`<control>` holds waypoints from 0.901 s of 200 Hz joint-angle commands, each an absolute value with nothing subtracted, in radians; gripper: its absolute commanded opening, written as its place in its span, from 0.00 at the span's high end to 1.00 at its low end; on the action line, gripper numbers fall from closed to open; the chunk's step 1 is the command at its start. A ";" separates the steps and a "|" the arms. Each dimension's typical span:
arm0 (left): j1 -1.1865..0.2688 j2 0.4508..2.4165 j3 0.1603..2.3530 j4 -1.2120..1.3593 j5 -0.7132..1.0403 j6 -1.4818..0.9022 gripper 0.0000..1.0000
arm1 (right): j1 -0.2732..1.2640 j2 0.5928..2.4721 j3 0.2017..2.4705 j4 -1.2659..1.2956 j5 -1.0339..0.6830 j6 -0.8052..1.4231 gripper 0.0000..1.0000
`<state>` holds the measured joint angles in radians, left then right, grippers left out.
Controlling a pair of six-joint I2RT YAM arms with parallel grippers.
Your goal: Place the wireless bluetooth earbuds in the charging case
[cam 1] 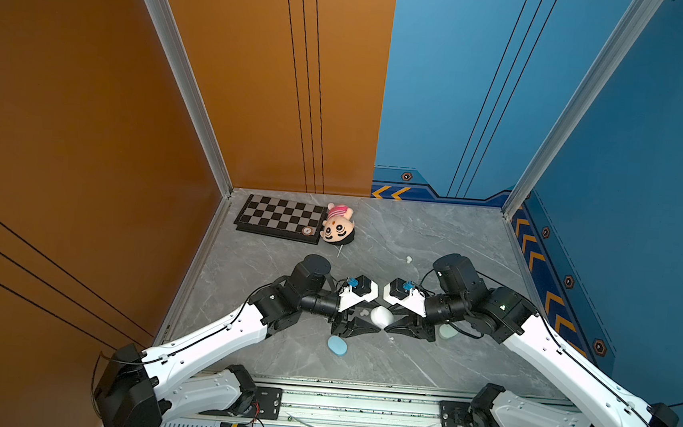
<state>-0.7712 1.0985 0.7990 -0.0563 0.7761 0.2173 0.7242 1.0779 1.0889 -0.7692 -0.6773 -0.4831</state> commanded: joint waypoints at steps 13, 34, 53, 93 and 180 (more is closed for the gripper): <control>-0.766 1.092 0.827 -0.071 0.804 0.230 0.43 | 0.735 1.075 1.091 -0.759 -0.669 -0.506 0.76; -0.767 1.092 0.828 -0.071 0.803 0.229 0.42 | 0.739 1.077 1.090 -0.758 -0.664 -0.507 0.76; -0.769 1.094 0.829 -0.074 0.802 0.230 0.41 | 0.742 1.076 1.091 -0.759 -0.659 -0.510 0.76; -0.772 1.097 0.831 -0.071 0.801 0.231 0.42 | 0.753 1.077 1.089 -0.757 -0.643 -0.512 0.75; -0.783 1.101 0.825 -0.068 0.795 0.242 0.51 | 0.769 1.084 1.097 -0.753 -0.612 -0.517 0.75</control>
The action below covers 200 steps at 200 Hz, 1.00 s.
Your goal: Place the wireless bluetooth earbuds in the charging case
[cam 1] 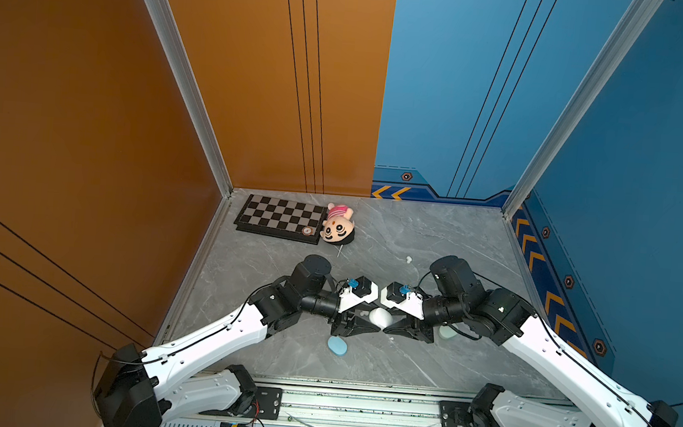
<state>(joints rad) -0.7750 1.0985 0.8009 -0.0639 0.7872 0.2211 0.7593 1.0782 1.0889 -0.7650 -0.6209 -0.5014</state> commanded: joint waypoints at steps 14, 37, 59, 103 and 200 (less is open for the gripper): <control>-0.784 1.103 0.826 -0.067 0.795 0.242 0.52 | 0.773 1.091 1.097 -0.752 -0.610 -0.517 0.75; -0.787 1.105 0.826 -0.065 0.792 0.242 0.53 | 0.782 1.106 1.101 -0.750 -0.605 -0.518 0.75; -0.788 1.105 0.825 -0.064 0.792 0.244 0.54 | 0.784 1.113 1.103 -0.738 -0.598 -0.518 0.75; -0.789 1.104 0.823 -0.067 0.786 0.246 0.61 | 0.786 1.116 1.107 -0.732 -0.585 -0.515 0.75; -0.793 1.104 0.830 -0.090 0.782 0.266 1.00 | 0.753 1.081 1.077 -0.651 -0.593 -0.428 0.61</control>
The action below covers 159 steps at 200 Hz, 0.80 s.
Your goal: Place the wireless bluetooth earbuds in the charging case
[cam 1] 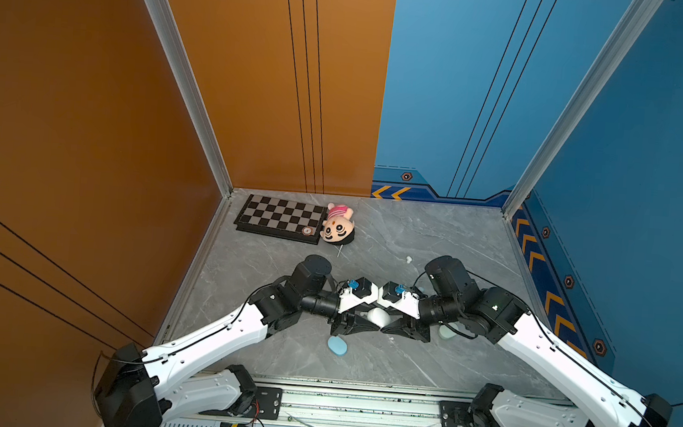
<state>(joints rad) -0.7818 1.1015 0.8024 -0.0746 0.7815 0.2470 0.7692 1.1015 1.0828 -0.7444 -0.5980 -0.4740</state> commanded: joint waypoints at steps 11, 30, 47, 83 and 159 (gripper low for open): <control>-0.793 1.106 0.832 -0.089 0.784 0.267 1.00 | 0.750 1.082 1.074 -0.646 -0.602 -0.421 0.61; -0.793 1.106 0.834 -0.091 0.777 0.267 1.00 | 0.741 1.086 1.072 -0.641 -0.625 -0.413 0.65; -0.790 1.103 0.834 -0.098 0.775 0.264 0.78 | 0.735 1.085 1.072 -0.640 -0.630 -0.413 0.68; -0.790 1.101 0.834 -0.112 0.783 0.270 0.62 | 0.727 1.083 1.076 -0.641 -0.641 -0.416 0.72; -0.782 1.101 0.837 -0.122 0.779 0.279 0.40 | 0.728 1.077 1.080 -0.655 -0.652 -0.420 0.72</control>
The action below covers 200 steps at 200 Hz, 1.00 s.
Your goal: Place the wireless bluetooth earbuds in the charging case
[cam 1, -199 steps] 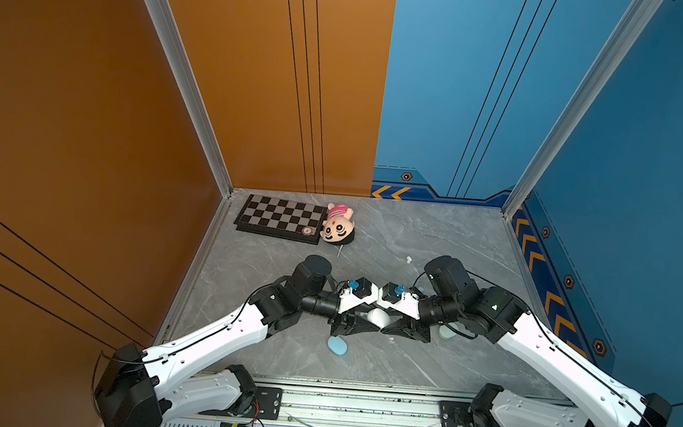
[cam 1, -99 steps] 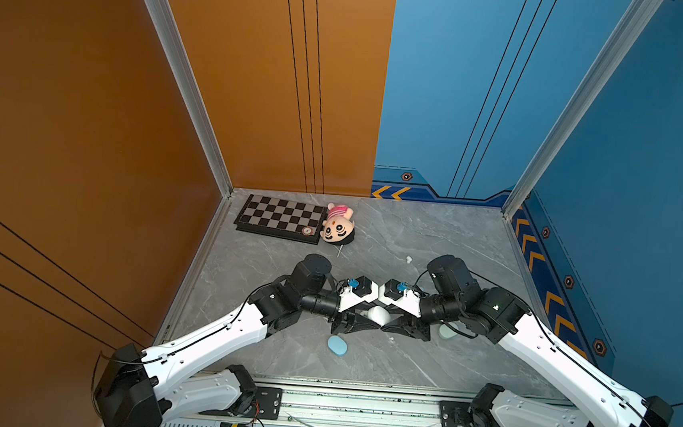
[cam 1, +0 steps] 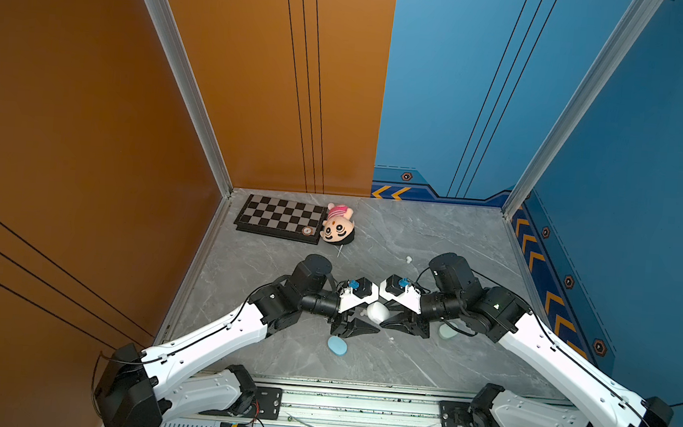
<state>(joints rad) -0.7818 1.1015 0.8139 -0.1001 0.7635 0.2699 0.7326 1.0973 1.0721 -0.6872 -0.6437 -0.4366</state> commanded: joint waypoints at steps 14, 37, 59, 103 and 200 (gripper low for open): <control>-0.780 1.100 0.836 -0.115 0.777 0.275 0.42 | 0.729 1.075 1.078 -0.665 -0.653 -0.431 0.72; -0.776 1.097 0.841 -0.109 0.777 0.266 0.45 | 0.728 1.071 1.070 -0.679 -0.652 -0.444 0.72; -0.778 1.097 0.844 -0.112 0.775 0.270 0.48 | 0.730 1.065 1.065 -0.686 -0.648 -0.446 0.72; -0.780 1.097 0.847 -0.112 0.774 0.271 0.53 | 0.738 1.067 1.071 -0.700 -0.644 -0.457 0.72; -0.778 1.083 0.843 -0.127 0.767 0.274 0.49 | 0.763 1.060 1.065 -0.730 -0.620 -0.473 0.72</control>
<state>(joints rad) -0.7788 1.1011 0.8177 -0.1162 0.7601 0.2695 0.7547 1.0805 1.0718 -0.6991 -0.6403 -0.4557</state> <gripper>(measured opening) 0.497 0.394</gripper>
